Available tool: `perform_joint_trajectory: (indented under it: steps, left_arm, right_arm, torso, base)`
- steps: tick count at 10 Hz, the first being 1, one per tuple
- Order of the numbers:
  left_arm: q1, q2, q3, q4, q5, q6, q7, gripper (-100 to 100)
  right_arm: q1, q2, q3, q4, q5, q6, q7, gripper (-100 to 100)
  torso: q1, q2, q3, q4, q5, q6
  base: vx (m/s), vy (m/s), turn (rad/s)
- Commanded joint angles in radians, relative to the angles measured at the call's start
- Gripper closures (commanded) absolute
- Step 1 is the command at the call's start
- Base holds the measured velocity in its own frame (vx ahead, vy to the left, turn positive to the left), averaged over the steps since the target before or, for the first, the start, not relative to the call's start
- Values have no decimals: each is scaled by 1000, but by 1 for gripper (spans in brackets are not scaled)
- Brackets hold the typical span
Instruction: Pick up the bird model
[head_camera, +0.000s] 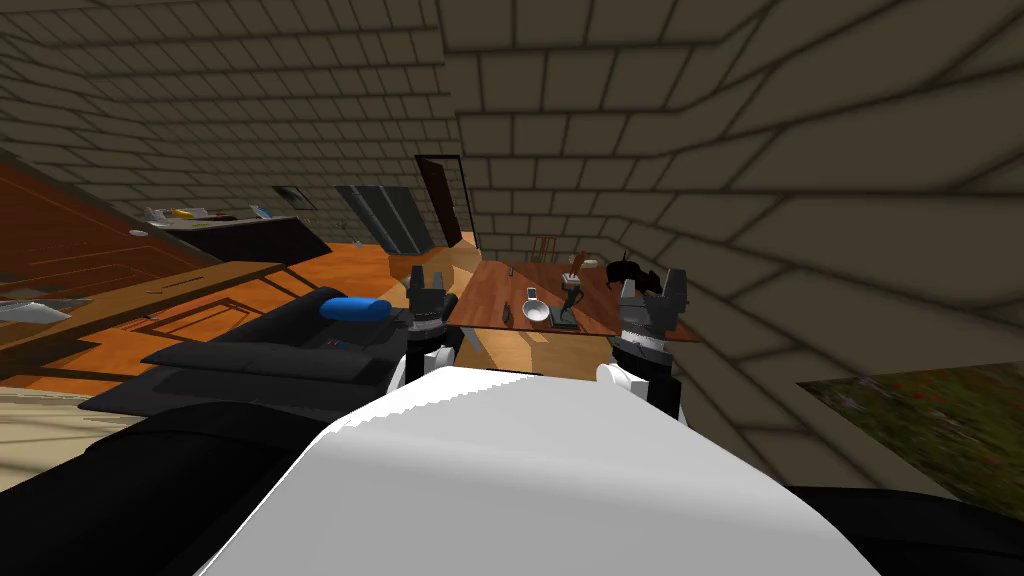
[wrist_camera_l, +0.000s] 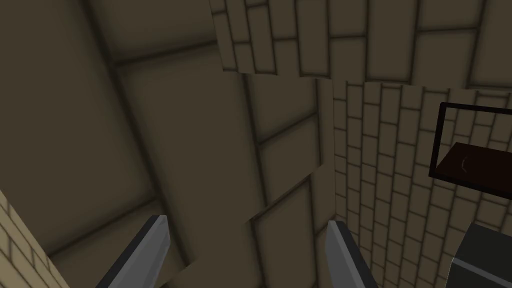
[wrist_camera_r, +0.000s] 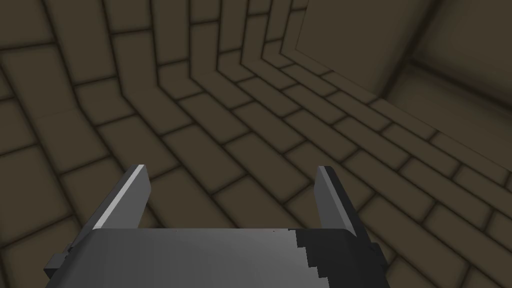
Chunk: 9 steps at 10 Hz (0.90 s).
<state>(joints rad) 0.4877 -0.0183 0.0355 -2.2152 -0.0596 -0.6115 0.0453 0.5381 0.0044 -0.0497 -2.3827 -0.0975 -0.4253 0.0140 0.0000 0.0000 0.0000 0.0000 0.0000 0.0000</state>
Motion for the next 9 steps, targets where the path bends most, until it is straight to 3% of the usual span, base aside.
perform_joint_trajectory:
  steps: [1,5,9]
  left_arm:
    - [3,38,0,8,9,11,-11,-100]
    - [18,145,1,52,61,71,-72,-100]
    - [45,230,5,115,146,167,-173,-100]
  right_arm:
    - [0,0,0,0,0,0,0,0]
    - [0,0,0,0,0,0,0,0]
    - [0,0,0,0,0,0,0,0]
  torso:
    - [0,0,0,0,0,0]
    - [-2,-1,0,0,0,0]
    - [-3,-1,-1,0,-1,0]
  base:
    - [3,-10,-66]
    - [9,-35,-128]
    - [18,-52,-209]
